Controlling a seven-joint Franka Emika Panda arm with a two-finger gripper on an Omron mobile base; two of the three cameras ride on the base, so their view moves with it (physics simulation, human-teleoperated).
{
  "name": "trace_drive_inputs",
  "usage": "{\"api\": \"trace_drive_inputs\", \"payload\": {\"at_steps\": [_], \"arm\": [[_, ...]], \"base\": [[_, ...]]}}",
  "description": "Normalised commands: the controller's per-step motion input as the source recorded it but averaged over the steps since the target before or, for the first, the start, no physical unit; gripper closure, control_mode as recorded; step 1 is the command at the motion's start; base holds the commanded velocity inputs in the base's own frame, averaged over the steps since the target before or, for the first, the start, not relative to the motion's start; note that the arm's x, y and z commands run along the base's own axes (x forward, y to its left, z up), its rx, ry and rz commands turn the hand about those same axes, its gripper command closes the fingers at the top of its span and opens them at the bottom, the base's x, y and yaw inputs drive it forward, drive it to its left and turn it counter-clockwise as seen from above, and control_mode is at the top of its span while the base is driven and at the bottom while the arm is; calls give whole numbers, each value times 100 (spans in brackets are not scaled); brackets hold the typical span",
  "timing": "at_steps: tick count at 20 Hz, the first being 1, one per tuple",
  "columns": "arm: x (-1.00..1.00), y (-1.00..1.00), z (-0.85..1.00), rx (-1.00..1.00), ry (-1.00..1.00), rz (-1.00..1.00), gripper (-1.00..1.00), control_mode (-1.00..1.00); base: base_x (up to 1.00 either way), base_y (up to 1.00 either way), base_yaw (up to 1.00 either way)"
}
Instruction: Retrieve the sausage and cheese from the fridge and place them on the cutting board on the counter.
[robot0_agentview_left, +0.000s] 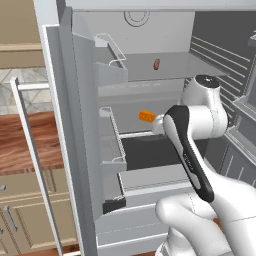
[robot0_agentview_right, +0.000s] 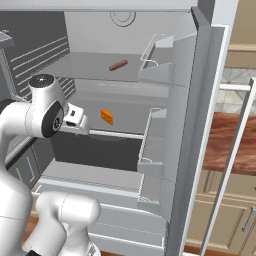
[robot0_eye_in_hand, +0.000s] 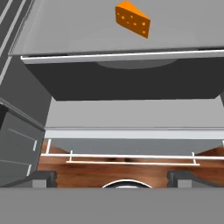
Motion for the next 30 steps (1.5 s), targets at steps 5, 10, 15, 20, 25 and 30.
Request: {"api": "trace_drive_inputs", "payload": {"at_steps": [5,10,15,20,25,30], "arm": [[0,0,0,0,0,0,-100,100],[0,0,0,0,0,0,-100,-100],[0,0,0,0,0,0,-100,-100],[49,0,-26,-2,-16,0,-100,-100],[78,-7,-3,0,-27,0,-100,-100],[55,-31,4,0,-5,0,-100,-100]], "base": [[0,0,0],[0,0,0],[0,0,0],[0,0,0],[0,0,0],[0,0,0]]}}
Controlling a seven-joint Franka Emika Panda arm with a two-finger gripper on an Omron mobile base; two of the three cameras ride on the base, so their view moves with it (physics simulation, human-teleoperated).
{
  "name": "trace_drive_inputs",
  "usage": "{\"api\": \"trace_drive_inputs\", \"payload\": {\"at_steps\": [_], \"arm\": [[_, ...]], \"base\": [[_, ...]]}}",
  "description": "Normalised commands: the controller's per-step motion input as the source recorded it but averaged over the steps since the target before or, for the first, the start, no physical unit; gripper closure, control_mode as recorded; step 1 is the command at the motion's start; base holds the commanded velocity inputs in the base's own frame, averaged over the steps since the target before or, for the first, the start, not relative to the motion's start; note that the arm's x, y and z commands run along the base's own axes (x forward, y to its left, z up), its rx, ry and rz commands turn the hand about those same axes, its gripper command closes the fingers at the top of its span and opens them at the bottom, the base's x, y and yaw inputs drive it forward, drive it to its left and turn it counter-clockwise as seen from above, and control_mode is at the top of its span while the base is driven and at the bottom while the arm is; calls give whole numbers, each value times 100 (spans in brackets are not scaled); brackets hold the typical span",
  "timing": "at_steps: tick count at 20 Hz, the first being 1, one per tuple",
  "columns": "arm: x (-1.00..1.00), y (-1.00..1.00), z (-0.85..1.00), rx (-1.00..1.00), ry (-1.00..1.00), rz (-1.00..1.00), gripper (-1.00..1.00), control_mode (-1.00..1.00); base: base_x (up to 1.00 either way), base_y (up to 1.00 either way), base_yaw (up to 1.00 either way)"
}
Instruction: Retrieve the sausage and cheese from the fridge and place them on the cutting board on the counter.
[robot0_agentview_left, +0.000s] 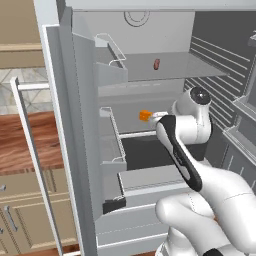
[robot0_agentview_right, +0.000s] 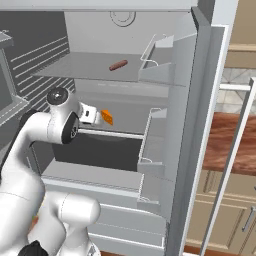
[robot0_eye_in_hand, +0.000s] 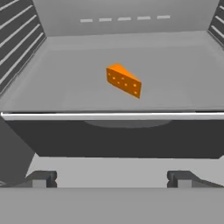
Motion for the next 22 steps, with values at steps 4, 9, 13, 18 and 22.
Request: {"api": "trace_drive_inputs", "payload": {"at_steps": [4,9,13,18,22], "arm": [[32,-79,2,0,0,0,-100,-100],[12,-44,0,2,-8,6,-100,-100],[0,14,-12,2,-7,16,-100,-100],[0,12,-15,0,-7,12,-100,-100],[33,26,-1,0,-6,1,-100,-100]], "base": [[0,0,0],[0,0,0],[0,0,0],[0,0,0],[0,0,0]]}}
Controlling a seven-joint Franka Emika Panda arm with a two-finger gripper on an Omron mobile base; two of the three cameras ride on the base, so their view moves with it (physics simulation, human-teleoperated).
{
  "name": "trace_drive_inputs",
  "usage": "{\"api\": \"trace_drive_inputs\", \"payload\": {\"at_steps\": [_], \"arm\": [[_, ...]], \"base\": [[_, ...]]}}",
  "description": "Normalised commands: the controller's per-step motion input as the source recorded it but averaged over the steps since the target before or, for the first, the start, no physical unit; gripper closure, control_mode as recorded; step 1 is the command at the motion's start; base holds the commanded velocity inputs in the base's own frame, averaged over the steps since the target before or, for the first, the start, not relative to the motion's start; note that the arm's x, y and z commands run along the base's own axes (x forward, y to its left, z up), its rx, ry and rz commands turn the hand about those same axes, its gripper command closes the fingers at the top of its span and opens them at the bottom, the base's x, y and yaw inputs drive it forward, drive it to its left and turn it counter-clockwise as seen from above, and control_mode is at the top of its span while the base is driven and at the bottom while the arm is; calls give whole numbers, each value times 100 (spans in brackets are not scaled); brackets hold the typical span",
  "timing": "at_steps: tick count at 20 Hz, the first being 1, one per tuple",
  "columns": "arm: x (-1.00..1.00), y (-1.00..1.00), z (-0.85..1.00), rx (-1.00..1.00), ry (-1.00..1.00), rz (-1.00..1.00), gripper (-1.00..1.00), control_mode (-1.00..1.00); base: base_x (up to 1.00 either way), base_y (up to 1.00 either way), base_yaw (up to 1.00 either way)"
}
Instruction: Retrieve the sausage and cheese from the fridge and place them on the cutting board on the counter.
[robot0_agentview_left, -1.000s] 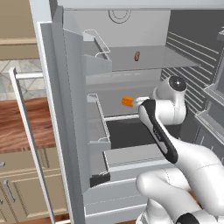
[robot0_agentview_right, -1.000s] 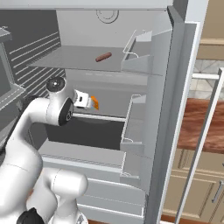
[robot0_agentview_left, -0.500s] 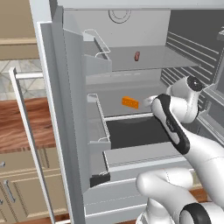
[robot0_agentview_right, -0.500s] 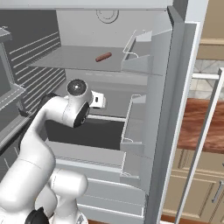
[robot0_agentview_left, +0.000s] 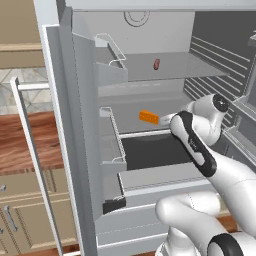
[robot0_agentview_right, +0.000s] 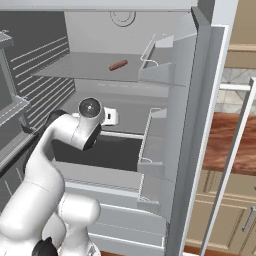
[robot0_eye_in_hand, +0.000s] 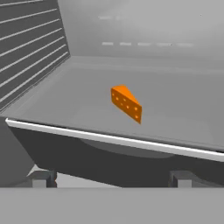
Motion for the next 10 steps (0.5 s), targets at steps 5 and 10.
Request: {"api": "trace_drive_inputs", "payload": {"at_steps": [5,10], "arm": [[79,20,0,0,-1,0,-100,-100],[62,-2,-8,0,0,0,-100,-100]], "base": [[0,0,0],[0,0,0]]}}
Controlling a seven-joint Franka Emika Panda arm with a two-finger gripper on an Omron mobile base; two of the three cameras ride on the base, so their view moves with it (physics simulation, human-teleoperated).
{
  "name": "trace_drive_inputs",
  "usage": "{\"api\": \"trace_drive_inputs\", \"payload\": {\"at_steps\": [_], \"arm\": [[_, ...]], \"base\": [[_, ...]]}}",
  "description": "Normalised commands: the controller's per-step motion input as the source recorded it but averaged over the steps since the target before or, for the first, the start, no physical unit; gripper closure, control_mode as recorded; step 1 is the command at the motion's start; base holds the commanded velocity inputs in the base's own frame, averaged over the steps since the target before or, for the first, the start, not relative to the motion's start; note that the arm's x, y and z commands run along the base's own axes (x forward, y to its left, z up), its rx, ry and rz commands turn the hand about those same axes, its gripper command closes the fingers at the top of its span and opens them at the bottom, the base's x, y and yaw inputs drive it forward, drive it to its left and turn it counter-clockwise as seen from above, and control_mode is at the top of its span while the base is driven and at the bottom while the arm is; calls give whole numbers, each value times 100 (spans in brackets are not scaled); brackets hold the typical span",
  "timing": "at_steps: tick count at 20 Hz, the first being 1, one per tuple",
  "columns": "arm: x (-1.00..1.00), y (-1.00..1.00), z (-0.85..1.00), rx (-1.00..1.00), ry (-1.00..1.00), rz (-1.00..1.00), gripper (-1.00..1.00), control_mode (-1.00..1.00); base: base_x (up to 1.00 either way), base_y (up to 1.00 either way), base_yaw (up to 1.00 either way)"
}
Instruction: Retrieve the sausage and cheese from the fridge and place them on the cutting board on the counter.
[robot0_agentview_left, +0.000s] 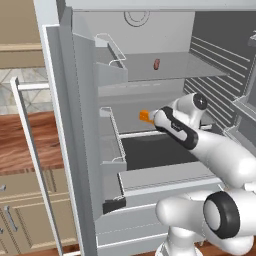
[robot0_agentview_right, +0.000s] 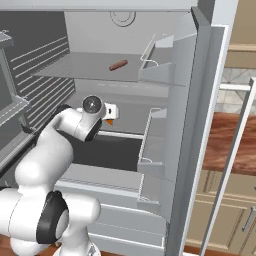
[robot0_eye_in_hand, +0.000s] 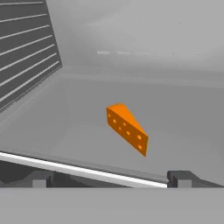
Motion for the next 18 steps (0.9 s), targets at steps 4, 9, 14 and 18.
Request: {"api": "trace_drive_inputs", "payload": {"at_steps": [4,9,14,18], "arm": [[14,-5,-14,0,0,0,-100,-100],[11,1,-10,0,0,0,-100,-100],[2,5,0,0,0,3,-100,-100],[0,1,-9,0,2,5,-100,-100]], "base": [[0,0,0],[0,0,0],[0,0,0],[0,0,0]]}}
